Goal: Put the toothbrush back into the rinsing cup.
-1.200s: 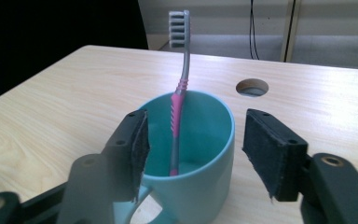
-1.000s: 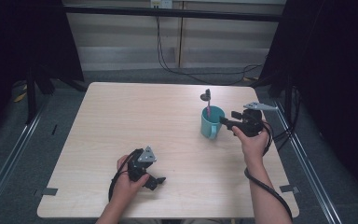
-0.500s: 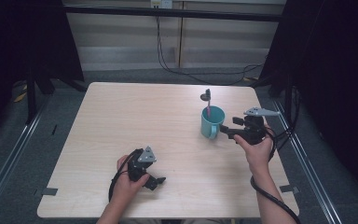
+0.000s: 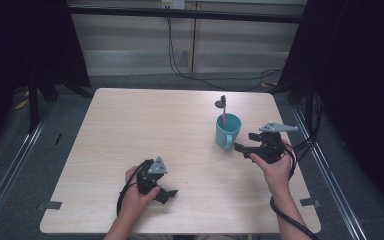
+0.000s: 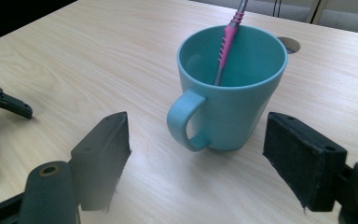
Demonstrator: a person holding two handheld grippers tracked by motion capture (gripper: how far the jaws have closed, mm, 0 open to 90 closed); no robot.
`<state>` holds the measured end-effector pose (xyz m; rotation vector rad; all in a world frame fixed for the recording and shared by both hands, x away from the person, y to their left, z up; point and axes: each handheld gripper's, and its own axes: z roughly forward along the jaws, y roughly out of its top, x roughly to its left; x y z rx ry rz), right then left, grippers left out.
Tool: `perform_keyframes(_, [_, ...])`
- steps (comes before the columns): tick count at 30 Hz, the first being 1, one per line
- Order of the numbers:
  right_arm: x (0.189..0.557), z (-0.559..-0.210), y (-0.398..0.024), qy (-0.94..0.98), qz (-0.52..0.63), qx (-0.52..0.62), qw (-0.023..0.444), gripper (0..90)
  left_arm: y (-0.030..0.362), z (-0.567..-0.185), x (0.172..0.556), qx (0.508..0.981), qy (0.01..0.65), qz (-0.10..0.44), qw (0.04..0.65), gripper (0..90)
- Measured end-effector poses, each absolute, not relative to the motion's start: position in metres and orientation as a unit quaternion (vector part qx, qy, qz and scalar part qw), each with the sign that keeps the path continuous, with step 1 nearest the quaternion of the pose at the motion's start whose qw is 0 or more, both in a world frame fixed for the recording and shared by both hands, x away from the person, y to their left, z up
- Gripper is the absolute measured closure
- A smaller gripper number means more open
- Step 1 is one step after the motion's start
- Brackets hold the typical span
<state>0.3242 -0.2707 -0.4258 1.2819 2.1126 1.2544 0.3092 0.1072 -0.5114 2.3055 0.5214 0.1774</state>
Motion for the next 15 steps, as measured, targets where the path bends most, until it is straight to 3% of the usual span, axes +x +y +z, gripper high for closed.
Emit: perform_keyframes(15, [0.307, -0.44, -0.268, 0.764, 0.44, 0.444, 0.162, 15.0, 0.107, -0.511, 0.309, 0.901, 0.204, 0.069, 0.376, 0.0])
